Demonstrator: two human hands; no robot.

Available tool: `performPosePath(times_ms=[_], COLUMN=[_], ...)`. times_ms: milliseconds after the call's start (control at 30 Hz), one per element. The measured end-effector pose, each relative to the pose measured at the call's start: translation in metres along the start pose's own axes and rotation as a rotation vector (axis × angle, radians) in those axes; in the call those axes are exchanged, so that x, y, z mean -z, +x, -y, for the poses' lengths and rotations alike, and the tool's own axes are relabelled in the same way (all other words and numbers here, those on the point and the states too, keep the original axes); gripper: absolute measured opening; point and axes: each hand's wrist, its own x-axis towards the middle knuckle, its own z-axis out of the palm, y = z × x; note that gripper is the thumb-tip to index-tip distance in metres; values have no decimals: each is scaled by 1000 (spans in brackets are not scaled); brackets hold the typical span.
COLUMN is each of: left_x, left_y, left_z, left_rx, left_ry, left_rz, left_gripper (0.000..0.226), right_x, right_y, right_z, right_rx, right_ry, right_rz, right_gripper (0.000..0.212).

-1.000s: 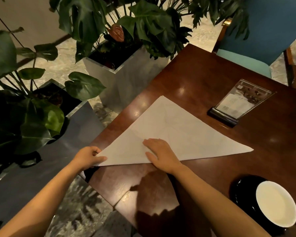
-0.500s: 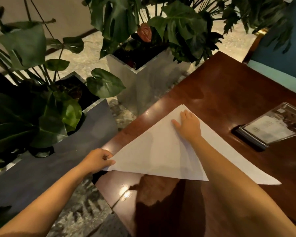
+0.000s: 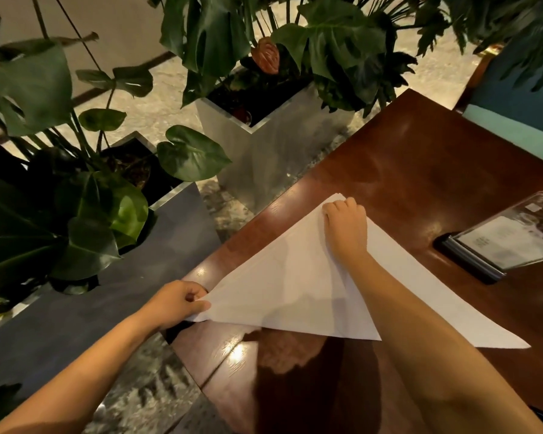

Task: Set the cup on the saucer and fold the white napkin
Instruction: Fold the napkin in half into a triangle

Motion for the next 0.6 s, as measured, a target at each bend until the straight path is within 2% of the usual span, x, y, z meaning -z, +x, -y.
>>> performPosePath(times_ms=[100,233,367,600], left_x=[0,0,0,1], left_y=[0,-1,-2,-1], left_z=[0,0,-1,1], left_rx=[-12,-21,-20,-26], left_ry=[2,-2,5,6], left_rz=[3,3,-8,7], left_gripper=[24,22,21,22], right_x=[-4,2,13,20], right_y=[10,22,30,30], right_z=[1,8,9,17], right_rx=[202,317,425,543], right_ry=[-58,-175,-286,-409], right_rz=[63,172,268,316], right_gripper=[14,10,23,29])
